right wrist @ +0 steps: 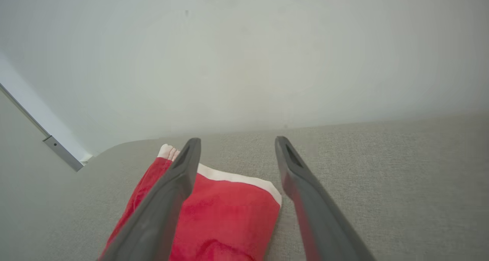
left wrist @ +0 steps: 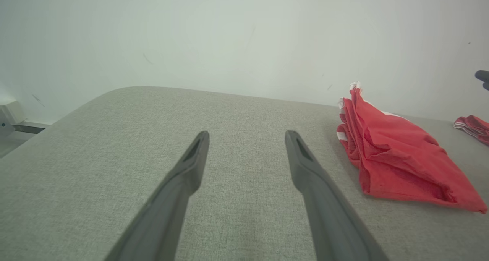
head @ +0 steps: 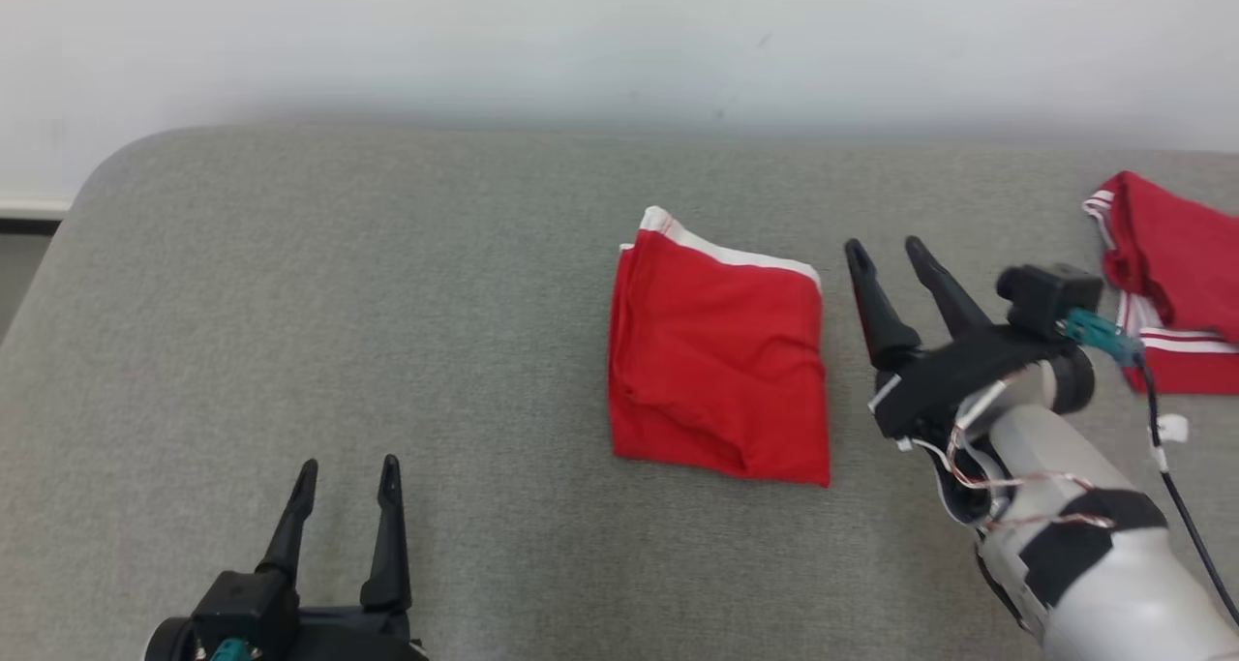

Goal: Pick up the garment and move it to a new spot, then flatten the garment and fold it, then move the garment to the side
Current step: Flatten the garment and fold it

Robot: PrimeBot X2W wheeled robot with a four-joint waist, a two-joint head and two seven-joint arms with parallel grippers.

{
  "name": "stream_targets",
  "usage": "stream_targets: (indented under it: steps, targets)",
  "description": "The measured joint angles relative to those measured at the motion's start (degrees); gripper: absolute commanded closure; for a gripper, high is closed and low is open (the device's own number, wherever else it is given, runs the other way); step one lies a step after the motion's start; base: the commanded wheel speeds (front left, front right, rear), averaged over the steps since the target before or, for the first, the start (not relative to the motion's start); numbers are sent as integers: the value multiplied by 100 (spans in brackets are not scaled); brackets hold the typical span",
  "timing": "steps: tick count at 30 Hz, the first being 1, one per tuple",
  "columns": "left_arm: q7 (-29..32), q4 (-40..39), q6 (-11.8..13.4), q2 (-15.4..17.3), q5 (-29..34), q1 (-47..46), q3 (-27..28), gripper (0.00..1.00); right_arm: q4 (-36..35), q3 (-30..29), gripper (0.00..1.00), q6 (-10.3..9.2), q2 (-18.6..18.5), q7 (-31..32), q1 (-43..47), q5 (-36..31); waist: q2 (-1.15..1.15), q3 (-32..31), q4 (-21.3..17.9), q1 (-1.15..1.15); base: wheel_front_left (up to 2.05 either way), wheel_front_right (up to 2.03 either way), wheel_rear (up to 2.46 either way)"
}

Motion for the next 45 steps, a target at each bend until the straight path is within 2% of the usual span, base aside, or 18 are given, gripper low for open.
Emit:
stream_targets:
  steps: [3,11,14,23,31,45]
  targets:
    - [0,-23,-41,-2,109,77,124,0,-381,-263,0,0,-94,-19,354,-176,0,-61,-105,0,0,0,0]
    - [0,-154,-100,-3,302,219,412,0,-1775,-1486,0,0,-59,-25,1613,-1027,0,-223,-340,0,0,0,0]
    - [0,-174,-137,-2,359,300,487,0,-2205,-1924,0,0,100,-25,2115,-1267,0,-292,-392,0,0,0,0]
    - [0,-230,-147,-1,465,537,591,0,-3162,-2610,0,0,534,-26,3309,-1984,0,-496,-509,0,0,0,0]
    - [0,-236,-193,5,560,675,668,0,-3633,-2821,0,0,911,-26,4143,-2543,-1,-632,-561,1,0,0,0]
    - [0,-253,-243,53,722,800,697,0,-3816,-2816,0,0,1250,-26,4518,-3029,-1,-690,-530,1,0,0,0]
